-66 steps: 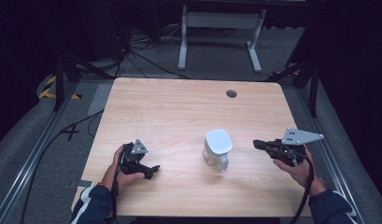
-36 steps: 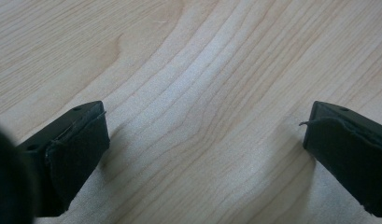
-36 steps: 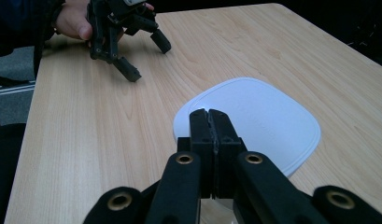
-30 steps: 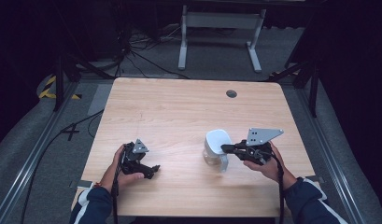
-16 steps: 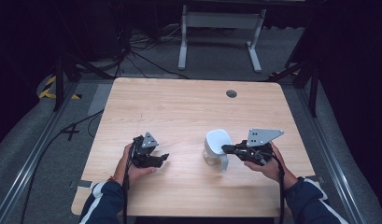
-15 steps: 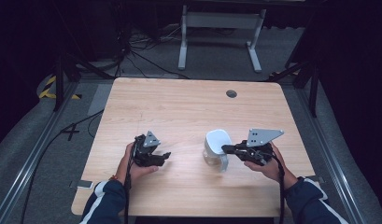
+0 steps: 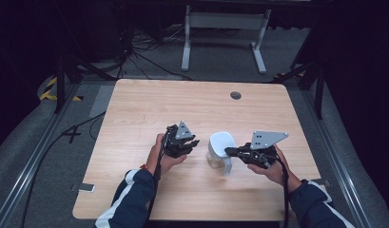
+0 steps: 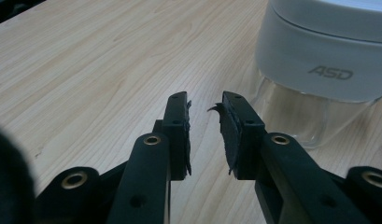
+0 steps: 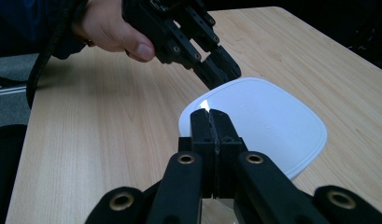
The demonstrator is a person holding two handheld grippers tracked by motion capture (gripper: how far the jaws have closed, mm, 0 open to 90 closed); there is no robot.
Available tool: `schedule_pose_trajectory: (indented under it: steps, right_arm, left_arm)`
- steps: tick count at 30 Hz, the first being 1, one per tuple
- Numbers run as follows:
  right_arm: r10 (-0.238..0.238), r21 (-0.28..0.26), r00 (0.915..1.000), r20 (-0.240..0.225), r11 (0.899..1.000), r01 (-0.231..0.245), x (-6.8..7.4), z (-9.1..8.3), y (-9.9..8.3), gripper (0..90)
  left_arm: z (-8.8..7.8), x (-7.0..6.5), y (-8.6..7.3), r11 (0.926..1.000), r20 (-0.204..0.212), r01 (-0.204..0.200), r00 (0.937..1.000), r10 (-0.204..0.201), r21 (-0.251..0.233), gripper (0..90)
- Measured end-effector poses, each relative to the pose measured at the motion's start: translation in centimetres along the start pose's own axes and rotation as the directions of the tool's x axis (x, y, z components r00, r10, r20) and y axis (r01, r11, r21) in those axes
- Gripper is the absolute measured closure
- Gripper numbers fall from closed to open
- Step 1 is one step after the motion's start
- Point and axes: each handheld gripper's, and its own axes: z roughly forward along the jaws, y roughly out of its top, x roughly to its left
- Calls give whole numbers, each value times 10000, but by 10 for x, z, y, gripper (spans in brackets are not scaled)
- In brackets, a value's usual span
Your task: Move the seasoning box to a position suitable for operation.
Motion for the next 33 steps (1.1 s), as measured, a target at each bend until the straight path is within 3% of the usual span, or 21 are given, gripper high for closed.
schedule_pose_trajectory:
  steps: [14,21,24,28,31,33]
  right_arm:
    - [-18,74,10000,-26,10000,18,4,-3,-1,900]
    - [-69,90,9999,-91,9999,70,5,-4,-2,899]
    - [-102,90,9999,-91,9999,102,5,-4,-2,899]
    - [-123,80,9999,-115,9999,124,5,-4,-2,899]
    - [-152,79,9998,-118,9999,153,5,-4,-2,899]
    - [-172,69,9998,-109,9998,173,5,-4,-2,899]
  left_arm:
    - [8,-2,15,9993,-29,183,9998,-184,-326,697]
    - [3,-6,28,9980,75,-34,10000,39,-627,691]
    - [2,-6,29,9982,65,-173,9998,177,-568,710]
    - [1,-8,30,9975,134,-294,9995,303,-641,805]
    - [1,-10,30,9967,16,-752,9972,753,-317,867]
    - [1,-10,30,9960,15,-851,9964,852,-279,886]
